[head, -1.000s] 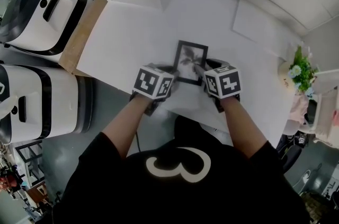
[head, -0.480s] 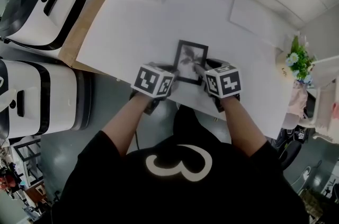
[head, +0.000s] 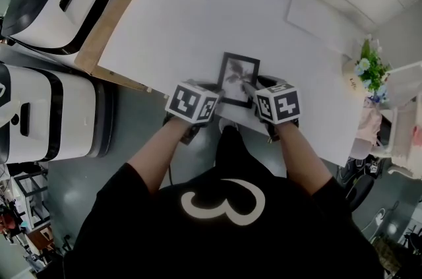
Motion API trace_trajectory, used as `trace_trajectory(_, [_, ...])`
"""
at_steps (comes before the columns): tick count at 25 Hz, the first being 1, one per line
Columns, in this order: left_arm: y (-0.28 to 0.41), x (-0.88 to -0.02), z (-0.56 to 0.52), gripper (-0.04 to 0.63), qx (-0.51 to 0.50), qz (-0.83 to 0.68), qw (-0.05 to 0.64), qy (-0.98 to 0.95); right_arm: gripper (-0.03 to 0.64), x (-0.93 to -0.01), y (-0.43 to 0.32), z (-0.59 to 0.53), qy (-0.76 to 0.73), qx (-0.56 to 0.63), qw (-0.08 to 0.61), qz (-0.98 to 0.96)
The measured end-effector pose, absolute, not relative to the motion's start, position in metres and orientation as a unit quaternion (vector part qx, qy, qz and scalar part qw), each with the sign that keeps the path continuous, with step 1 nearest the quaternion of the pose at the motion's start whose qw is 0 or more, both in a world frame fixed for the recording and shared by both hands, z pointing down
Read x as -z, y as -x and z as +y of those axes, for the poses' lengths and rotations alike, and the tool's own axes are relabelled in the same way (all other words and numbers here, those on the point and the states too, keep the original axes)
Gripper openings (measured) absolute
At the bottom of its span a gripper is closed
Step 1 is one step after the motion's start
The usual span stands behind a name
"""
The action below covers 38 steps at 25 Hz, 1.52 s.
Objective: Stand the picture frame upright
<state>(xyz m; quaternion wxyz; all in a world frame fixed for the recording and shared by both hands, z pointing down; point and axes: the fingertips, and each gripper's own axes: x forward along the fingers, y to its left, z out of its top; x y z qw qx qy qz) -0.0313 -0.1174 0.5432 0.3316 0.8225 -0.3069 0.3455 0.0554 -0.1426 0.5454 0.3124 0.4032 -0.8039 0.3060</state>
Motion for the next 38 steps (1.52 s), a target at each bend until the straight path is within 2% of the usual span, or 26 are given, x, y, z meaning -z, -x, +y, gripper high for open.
trace_trajectory(17, [0.037,-0.543,-0.057,0.106,-0.338,-0.307,0.338,-0.823,0.169,-0.545,-0.049,-0.083,-0.401,-0.303,0.307,-0.808])
trace_trajectory(38, [0.053,-0.541,-0.001,0.104,-0.298,-0.288,0.392,-0.821,0.167,-0.543,-0.037,-0.029,-0.404,-0.315,0.299,-0.805])
